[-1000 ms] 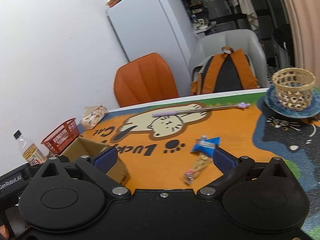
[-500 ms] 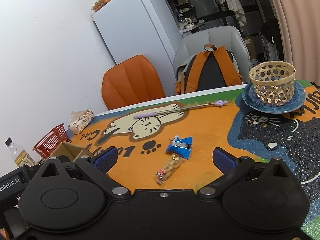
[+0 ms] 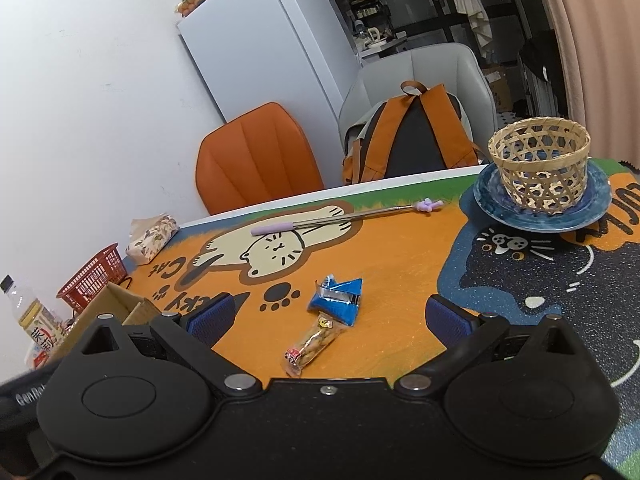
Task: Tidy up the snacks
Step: 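Move both open tools back over the last snacks, then grasp small clear candy stick with left tool while right tool grasps blue wrapped candy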
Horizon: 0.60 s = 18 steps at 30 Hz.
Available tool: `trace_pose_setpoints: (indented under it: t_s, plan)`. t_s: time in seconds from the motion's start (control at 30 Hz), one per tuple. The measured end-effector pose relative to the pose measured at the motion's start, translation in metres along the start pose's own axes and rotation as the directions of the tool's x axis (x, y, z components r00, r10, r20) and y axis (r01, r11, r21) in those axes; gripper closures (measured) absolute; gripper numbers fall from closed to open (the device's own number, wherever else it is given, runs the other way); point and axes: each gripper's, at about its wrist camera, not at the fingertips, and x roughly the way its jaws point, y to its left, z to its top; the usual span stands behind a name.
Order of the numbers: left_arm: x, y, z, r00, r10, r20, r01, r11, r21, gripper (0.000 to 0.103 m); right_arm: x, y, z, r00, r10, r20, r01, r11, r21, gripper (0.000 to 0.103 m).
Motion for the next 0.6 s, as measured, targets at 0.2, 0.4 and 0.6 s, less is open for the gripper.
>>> trace_pose_setpoints:
  t_s: [0.2,0.4,0.6]
  plan:
    - [0.016,-0.006,-0.006,0.999,-0.019,-0.028,0.019,1.0,0.006,0.02,0.007,-0.01,0.003,1.0,-0.006,-0.014,0.006,1.0,0.019,0.0]
    - [0.036,-0.012,-0.012,0.997,-0.026,-0.066,0.026,1.0,0.014,0.032,0.013,-0.023,-0.002,1.0,-0.011,-0.02,0.011,0.999,0.048,0.001]
    - [0.057,-0.022,-0.016,0.994,-0.032,-0.102,0.036,0.999,0.038,0.033,0.018,-0.038,0.001,0.999,-0.02,-0.032,0.022,0.997,0.069,0.001]
